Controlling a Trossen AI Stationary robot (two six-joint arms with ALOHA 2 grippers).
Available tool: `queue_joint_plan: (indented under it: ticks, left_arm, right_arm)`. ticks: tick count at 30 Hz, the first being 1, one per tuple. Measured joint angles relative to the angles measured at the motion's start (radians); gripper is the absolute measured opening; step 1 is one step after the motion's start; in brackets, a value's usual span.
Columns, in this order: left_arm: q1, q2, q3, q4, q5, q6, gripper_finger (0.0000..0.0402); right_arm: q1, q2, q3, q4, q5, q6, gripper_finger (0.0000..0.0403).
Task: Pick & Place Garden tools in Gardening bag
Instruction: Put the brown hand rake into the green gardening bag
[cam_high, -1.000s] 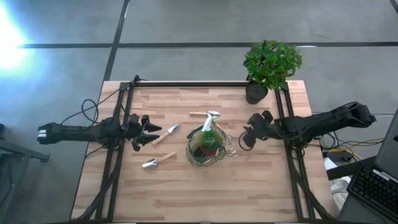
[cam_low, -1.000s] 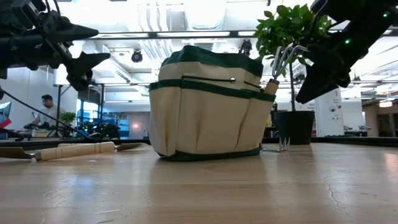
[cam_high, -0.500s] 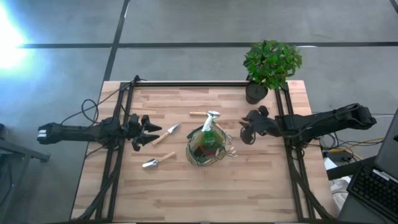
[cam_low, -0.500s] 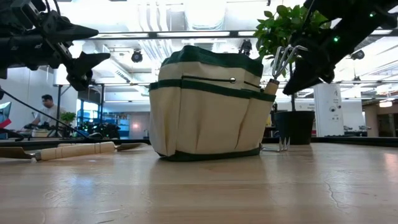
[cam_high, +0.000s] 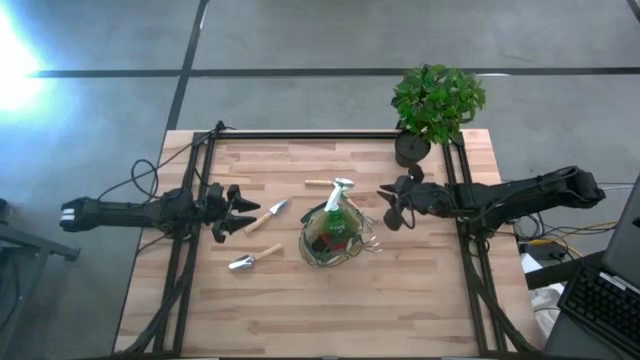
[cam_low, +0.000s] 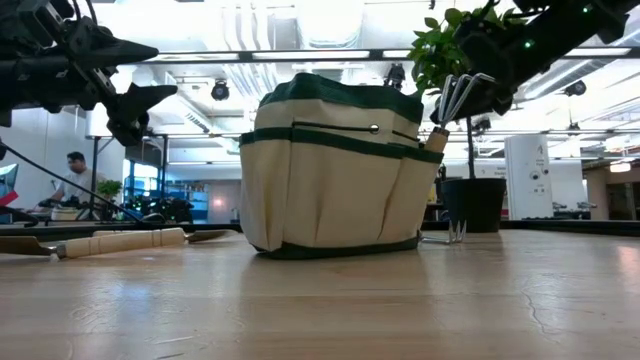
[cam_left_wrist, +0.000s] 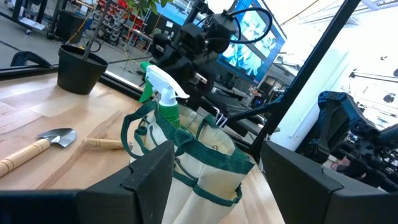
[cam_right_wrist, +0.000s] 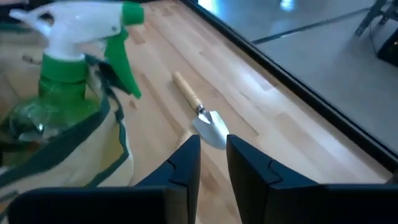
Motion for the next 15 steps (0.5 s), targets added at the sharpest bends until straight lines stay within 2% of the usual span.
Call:
queue_joint_plan:
  ticks: [4, 10, 15]
  left_arm:
    - [0.000, 0.000, 0.000, 0.000, 0.000, 0.000, 0.0245]
    - [0.000, 0.000, 0.000, 0.000, 0.000, 0.000, 0.0245]
    - [0.000, 0.000, 0.000, 0.000, 0.000, 0.000, 0.0245]
  right_arm:
    - [-0.001, 0.000, 0.022, -0.066, -0.110, -0.087, 0.0064]
    - [0.000, 0.002, 0.041, -0.136, -0.354, -0.245, 0.0063]
    - [0.000, 0.002, 0.036, -0.135, -0.365, -0.299, 0.0065]
